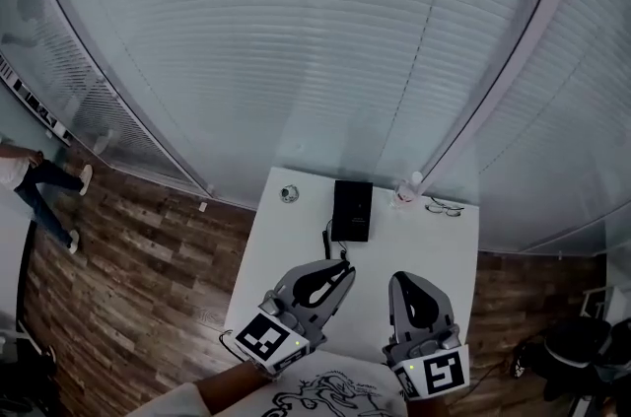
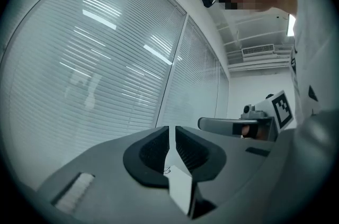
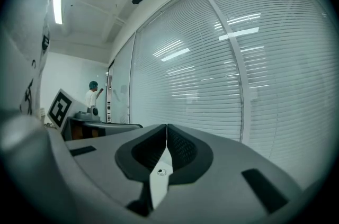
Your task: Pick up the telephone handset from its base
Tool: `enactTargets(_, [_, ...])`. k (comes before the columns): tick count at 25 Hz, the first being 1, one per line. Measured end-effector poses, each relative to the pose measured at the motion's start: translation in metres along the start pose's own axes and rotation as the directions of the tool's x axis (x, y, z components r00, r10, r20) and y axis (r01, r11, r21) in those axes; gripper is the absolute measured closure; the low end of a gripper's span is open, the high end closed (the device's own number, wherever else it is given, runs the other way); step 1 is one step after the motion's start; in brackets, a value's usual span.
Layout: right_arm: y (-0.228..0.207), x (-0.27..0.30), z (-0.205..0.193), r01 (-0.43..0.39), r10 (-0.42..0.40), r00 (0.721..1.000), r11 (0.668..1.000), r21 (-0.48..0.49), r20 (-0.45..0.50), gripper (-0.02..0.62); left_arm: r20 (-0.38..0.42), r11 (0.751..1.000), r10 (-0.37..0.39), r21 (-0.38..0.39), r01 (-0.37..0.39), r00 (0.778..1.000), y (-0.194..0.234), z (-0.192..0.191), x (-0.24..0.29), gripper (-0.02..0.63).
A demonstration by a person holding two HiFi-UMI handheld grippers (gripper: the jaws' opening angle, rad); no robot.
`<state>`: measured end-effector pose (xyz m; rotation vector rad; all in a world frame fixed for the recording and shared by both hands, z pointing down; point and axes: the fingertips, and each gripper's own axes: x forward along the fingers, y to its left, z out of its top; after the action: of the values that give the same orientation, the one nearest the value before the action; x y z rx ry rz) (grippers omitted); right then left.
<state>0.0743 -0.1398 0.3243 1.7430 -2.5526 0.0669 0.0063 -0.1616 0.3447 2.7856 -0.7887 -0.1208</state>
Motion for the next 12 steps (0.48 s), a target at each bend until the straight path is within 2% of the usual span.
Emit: enactTargets(12, [-0.014,0.007,-0.017,0.000,0.000,0.999,1.000,0.020,-0.037,0.589,-0.016,0.999,0.042,-0.017,-0.042,0.999,0.012,-0.009,0.007,0.571])
